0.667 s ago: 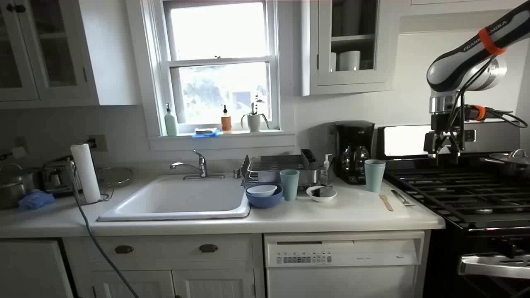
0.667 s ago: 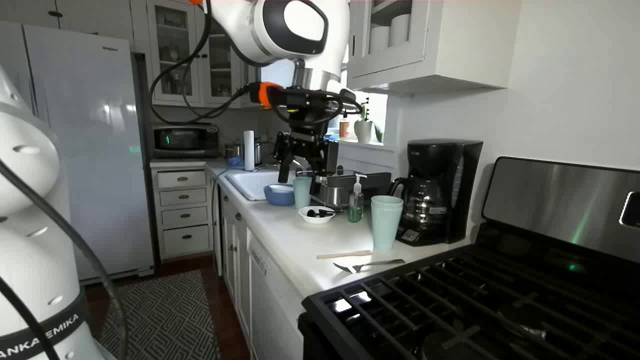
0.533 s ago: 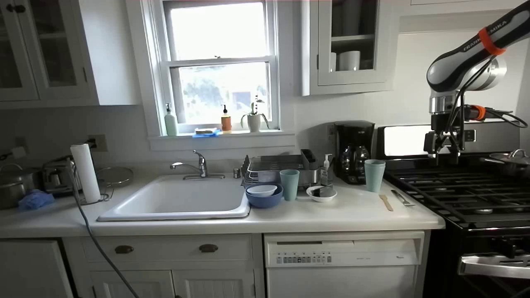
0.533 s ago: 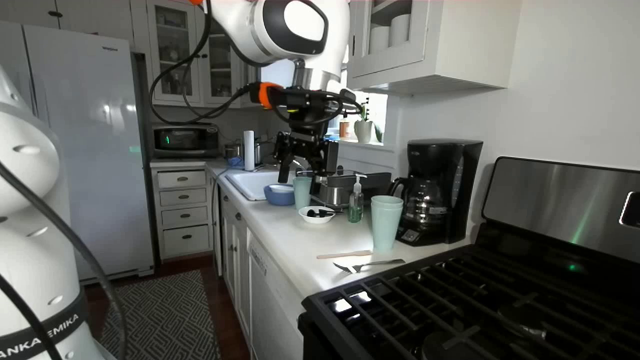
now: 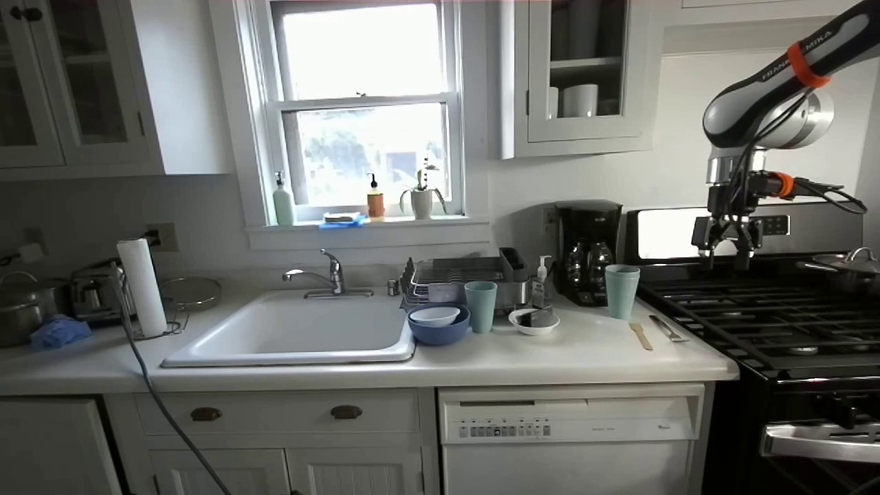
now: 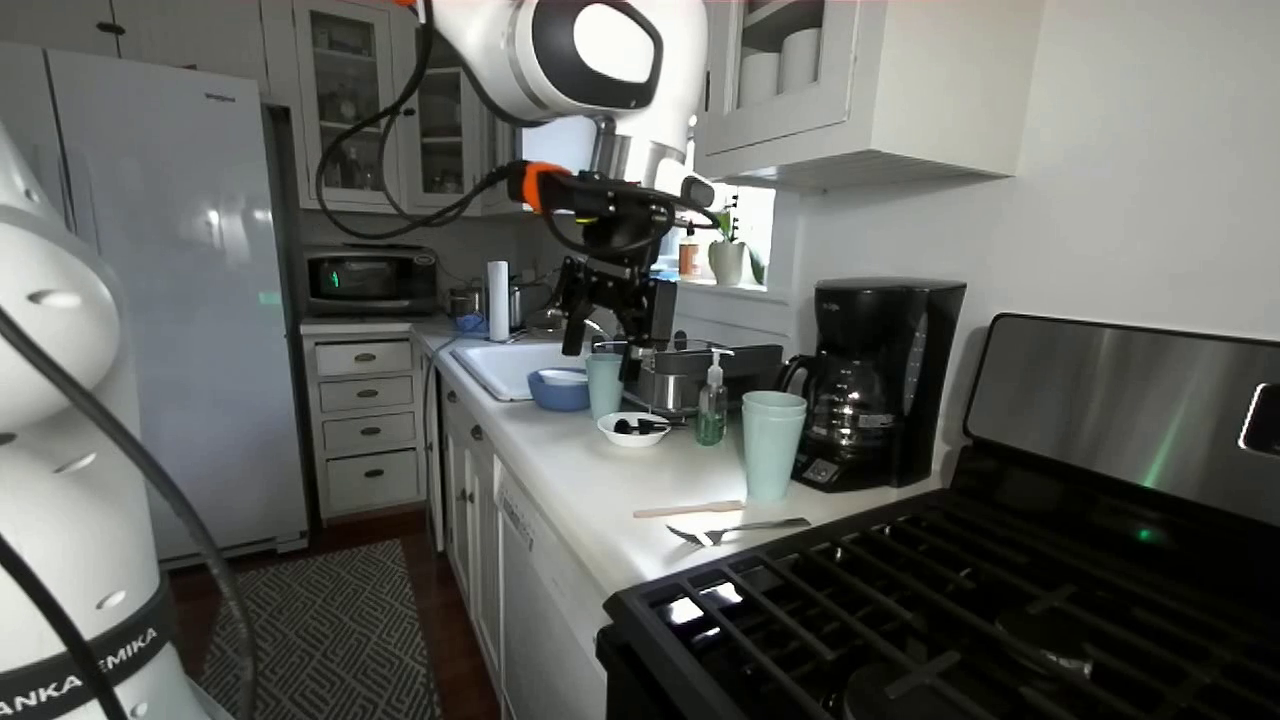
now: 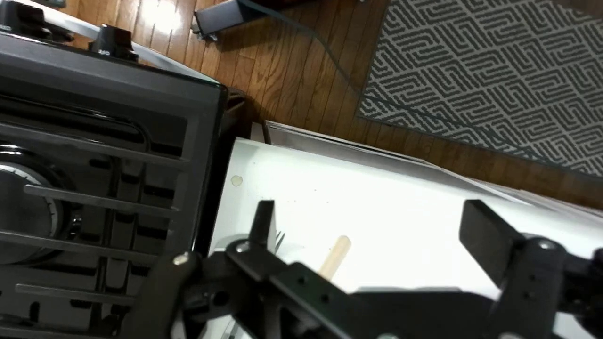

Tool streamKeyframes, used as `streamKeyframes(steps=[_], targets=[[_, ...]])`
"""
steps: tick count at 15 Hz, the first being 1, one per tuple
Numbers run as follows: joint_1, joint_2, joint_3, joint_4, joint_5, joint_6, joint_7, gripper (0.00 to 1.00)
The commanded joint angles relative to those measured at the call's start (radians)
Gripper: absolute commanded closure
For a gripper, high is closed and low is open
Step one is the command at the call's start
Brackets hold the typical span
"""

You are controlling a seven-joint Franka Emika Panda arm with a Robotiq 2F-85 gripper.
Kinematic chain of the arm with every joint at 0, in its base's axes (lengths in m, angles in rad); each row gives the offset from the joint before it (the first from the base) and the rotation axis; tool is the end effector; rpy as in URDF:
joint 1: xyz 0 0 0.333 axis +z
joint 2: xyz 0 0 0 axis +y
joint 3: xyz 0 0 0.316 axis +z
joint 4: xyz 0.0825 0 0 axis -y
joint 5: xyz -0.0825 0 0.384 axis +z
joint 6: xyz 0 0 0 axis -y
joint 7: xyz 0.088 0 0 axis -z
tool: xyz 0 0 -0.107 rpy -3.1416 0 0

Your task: Remove the grey cup from inside the other grey cup and put it on the counter

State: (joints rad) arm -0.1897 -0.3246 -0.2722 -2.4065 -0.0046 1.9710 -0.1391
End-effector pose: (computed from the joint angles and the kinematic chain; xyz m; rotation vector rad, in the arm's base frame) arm 0.3835 -0.1932 0.4217 -2.9905 0.4549 0.1410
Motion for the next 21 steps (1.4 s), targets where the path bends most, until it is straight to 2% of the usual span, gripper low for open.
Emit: streamKeyframes(steps=[1, 6, 11, 12, 18, 19, 20, 21], targets=[[0.0, 0.115, 0.013, 0.125, 0.13, -0.019, 0.128, 0.0], [-0.02, 0.231, 0.025, 0.209, 0.191, 0.003, 0.351, 0.0], [-0.028, 0.307, 0.026, 0.232, 0.182, 0.12, 0.591, 0.0], [-0.024, 0.277, 0.026, 0.211, 0.16, 0.083, 0.515, 0.0], [-0.024, 0.323, 0.027, 0.238, 0.154, 0.136, 0.617, 0.0], [-0.027, 0.341, 0.023, 0.273, 0.211, 0.11, 0.635, 0.0], [-0.027, 0.351, 0.023, 0.278, 0.221, 0.156, 0.681, 0.0], [-0.027, 0.365, 0.022, 0.301, 0.249, 0.15, 0.709, 0.0]])
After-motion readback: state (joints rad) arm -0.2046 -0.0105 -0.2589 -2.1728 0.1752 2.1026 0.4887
